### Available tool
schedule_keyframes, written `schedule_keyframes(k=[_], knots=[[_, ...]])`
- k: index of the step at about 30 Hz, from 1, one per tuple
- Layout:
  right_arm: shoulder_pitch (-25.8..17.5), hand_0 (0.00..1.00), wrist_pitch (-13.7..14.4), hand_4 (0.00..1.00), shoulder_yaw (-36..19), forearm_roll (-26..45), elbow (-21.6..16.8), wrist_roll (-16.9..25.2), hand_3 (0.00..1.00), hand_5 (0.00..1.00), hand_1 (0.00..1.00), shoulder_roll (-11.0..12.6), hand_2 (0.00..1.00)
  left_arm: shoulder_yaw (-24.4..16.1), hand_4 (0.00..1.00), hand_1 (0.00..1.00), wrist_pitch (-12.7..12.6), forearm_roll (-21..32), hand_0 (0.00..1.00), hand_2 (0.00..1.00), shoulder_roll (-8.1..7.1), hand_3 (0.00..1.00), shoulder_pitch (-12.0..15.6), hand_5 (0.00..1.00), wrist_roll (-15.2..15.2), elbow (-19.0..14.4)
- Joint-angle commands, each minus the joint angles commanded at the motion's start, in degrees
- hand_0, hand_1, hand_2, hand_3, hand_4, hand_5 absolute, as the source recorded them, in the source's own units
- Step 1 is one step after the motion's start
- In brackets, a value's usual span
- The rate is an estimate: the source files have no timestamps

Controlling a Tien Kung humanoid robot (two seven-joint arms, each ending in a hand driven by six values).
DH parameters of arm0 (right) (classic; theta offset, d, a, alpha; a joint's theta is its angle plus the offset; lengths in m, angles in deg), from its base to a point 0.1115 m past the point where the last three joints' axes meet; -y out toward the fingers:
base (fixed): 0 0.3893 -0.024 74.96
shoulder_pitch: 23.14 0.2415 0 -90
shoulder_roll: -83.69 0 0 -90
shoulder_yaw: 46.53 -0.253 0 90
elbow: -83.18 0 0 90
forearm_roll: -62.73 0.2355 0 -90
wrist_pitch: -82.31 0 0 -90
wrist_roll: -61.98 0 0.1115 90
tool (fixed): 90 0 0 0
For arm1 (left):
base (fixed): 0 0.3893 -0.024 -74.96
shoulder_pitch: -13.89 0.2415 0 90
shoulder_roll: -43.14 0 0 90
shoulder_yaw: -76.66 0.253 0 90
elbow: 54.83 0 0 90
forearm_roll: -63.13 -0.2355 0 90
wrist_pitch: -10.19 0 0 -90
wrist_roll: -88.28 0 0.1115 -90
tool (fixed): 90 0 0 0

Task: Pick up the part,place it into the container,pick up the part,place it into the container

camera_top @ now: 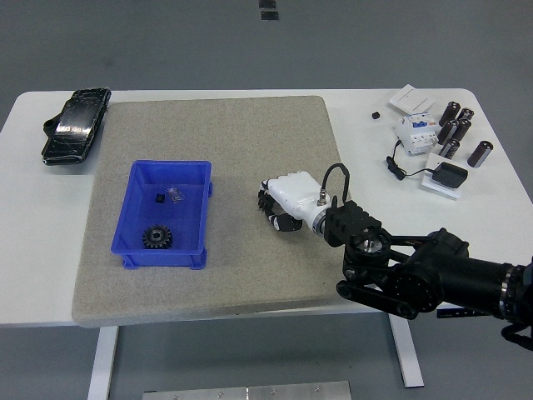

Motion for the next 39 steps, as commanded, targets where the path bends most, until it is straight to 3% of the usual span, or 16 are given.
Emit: schedule_keyframes(k=[6, 13, 19, 22, 23, 28, 29, 34, 35, 39], knots=[[0.8, 0.300, 0.4, 0.509, -3.9, -3.0, -6.3, -1.3, 0.652, 0.006, 0.420, -0.9, 0.461, -0.3, 0.714, 0.660, -0.1, -0.3, 0.682, 0.636, -0.02, 0.574, 0.1, 0.326, -0.2, 0.0], [1.5, 0.302, 1.1, 0.512, -4.8, -5.9, -10.8, -2.1, 0.652, 0.008, 0.426, -5.6, 0.460, -0.4, 0.714, 0.659, 0.0, -0.4, 0.682, 0.636, 0.06, 0.573, 0.1, 0.328, -0.2, 0.0], [2.3, 0.311, 1.1, 0.509, -1.4, -7.9, -10.2, -1.9, 0.653, 0.012, 0.445, -9.3, 0.451, -0.7, 0.715, 0.659, 0.0, -0.8, 0.682, 0.635, -0.14, 0.574, 0.0, 0.329, -0.4, -0.1], [2.4, 0.311, 0.9, 0.509, -0.5, -8.9, -9.6, -1.9, 0.653, 0.012, 0.445, -9.3, 0.451, -0.8, 0.715, 0.659, 0.1, -0.9, 0.682, 0.635, -0.14, 0.574, 0.0, 0.329, -0.5, -0.1], [2.4, 0.353, 0.6, 0.444, -0.4, -9.0, -9.5, -2.0, 0.669, 0.077, 0.526, -9.3, 0.553, -0.8, 0.716, 0.659, 0.1, -1.0, 0.682, 0.637, -0.14, 0.574, 0.0, 0.330, -0.6, -0.1], [2.2, 0.353, -1.3, 0.444, -0.4, -9.5, -8.8, -2.8, 0.669, 0.077, 0.526, -9.3, 0.553, -0.8, 0.716, 0.659, 0.0, -1.0, 0.682, 0.637, -0.12, 0.574, -0.1, 0.330, -0.5, -0.1], [2.1, 0.762, -1.6, 0.571, -0.4, -9.5, -8.7, -2.9, 0.770, 0.338, 0.830, -9.3, 0.841, -0.8, 0.717, 0.659, 0.0, -1.0, 0.682, 0.637, -0.13, 0.574, -0.1, 0.330, -0.5, -0.1], [1.7, 0.762, -2.3, 0.571, -0.5, -9.4, -8.6, -3.3, 0.770, 0.338, 0.830, -9.3, 0.841, -0.9, 0.717, 0.659, 0.0, -1.1, 0.682, 0.637, -0.11, 0.574, 0.0, 0.330, -0.6, -0.1], [1.6, 0.922, -2.4, 0.719, -0.6, -9.4, -8.6, -3.2, 0.904, 0.414, 0.938, -9.3, 0.925, -0.9, 0.716, 0.659, 0.0, -1.1, 0.681, 0.636, -0.11, 0.575, 0.0, 0.329, -0.6, -0.1], [1.5, 0.922, -2.8, 0.719, -0.8, -8.9, -8.8, -3.1, 0.904, 0.414, 0.938, -9.3, 0.925, -1.2, 0.716, 0.659, 0.1, -1.4, 0.681, 0.636, -0.14, 0.575, 0.1, 0.329, -0.8, -0.1]])
